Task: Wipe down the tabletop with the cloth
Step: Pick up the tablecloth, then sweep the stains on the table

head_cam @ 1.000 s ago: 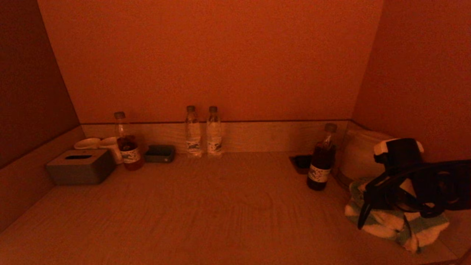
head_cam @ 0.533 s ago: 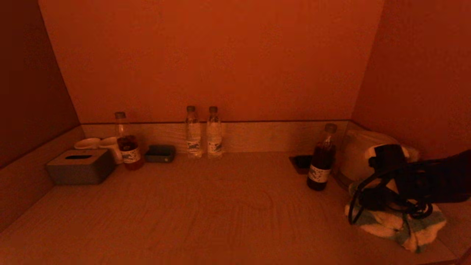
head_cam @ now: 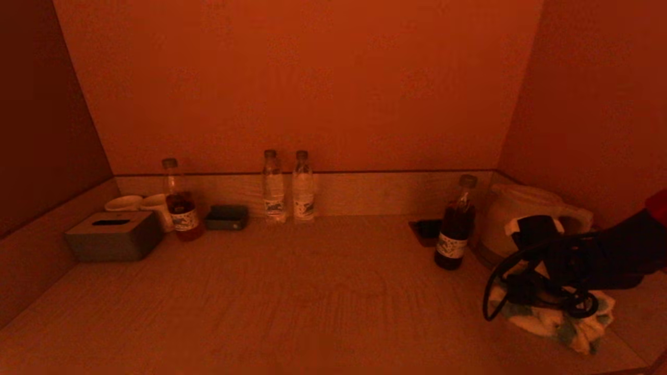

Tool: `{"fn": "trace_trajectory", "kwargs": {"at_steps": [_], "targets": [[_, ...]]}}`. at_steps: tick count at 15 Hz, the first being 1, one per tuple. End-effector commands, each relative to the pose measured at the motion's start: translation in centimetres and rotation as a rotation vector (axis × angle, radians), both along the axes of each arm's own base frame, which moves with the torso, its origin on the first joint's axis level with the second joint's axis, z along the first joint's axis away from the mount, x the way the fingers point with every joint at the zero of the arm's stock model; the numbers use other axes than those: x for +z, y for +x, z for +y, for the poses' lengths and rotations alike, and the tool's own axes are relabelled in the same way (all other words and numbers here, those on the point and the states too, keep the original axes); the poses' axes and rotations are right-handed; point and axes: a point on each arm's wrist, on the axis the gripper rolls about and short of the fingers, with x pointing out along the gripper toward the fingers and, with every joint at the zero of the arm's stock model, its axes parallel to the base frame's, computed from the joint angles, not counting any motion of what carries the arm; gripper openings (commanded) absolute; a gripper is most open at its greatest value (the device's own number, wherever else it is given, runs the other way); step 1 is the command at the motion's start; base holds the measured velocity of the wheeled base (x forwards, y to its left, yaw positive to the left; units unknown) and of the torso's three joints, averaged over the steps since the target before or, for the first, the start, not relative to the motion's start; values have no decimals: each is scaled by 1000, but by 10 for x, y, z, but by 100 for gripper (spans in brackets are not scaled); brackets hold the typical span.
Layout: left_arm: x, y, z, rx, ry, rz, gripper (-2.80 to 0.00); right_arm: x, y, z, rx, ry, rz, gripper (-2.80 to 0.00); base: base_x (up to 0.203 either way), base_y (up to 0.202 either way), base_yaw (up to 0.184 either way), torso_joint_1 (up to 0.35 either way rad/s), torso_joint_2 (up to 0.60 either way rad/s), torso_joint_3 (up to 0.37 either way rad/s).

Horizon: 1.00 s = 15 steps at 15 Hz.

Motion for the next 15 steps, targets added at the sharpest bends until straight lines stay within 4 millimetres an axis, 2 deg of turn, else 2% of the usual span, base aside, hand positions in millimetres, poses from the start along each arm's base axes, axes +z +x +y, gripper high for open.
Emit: {"fn": "trace_trajectory", "kwargs": {"at_steps": [1,6,9,10,11,13,15], "targets": [[0,0,0,0,0,-1,-280,0,0,1,-5,35,-13,-280,0,0,0,0,0,0],[0,0,0,0,0,-2,-280,23,-9,11,0,53,-98,-280,0,0,0,0,0,0],[0,0,0,0,0,-1,-280,26,-10,13,8,56,-105,-280,0,0,0,0,0,0],[0,0,0,0,0,-1,-280,38,-14,17,24,60,-145,-280,0,0,0,0,0,0],[0,0,0,0,0,-1,-280,59,-23,22,42,63,-216,-280,0,0,0,0,0,0],[0,0,0,0,0,-1,-280,114,-56,36,104,74,-410,-280,0,0,0,0,0,0],[0,0,0,-1,0,-1,-280,147,-84,54,194,98,-539,-280,0,0,0,0,0,0]]}}
